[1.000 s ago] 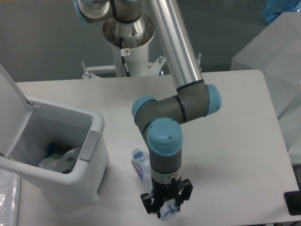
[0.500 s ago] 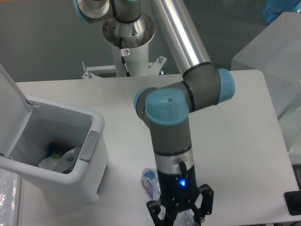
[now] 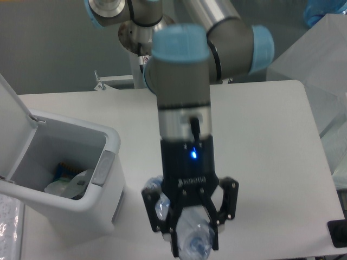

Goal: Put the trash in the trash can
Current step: 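Lift the water bottle and carry it over the trash bin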

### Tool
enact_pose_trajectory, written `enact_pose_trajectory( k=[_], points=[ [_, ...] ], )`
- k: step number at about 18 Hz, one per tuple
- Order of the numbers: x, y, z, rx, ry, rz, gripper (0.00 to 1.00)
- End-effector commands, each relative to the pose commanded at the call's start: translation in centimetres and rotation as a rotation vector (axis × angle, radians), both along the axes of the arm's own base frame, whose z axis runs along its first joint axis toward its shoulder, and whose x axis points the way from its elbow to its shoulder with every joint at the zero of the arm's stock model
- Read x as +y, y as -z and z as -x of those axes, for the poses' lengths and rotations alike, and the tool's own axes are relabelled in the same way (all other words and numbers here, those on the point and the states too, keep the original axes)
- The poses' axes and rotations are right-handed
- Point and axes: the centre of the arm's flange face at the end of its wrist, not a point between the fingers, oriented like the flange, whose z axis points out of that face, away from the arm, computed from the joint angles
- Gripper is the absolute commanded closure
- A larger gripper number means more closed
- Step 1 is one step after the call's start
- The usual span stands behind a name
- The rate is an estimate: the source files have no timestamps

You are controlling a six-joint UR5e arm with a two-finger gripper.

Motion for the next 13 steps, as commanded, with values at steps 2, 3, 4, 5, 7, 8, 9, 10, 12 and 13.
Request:
enact_pose_trajectory(
  k=[2,3,4,5,7,8,9,10,12,13],
  points=[
    [0.2,-1.4,-2.8,0.007,0.03,-0.013,0.45],
    [0.5,-1.5,-4.6,0.007,0.049,-0.009,0.45],
    [0.7,-1.4,-6.3,0.003,0.071,-0.005,0.45],
    [0.9,-1.6,-7.5,0.003,0.087,-0.004,0.45],
    [2.2,-1.5,-10.6,0.0,0.133,-0.003,0.45],
    [3.0,-0.7,-12.2,-0.002,0.158,0.012,0.45],
    [3.4,-0.2,-12.9,-0.009,0.171,0.018,0.45],
    [4.0,0.3,-14.1,-0.017,0.19,0.026,0.45],
    [5.1,2.5,-17.4,-0.039,0.241,0.062,0.45],
    [5.3,3.5,-18.1,-0.05,0.252,0.077,0.45]
  ],
)
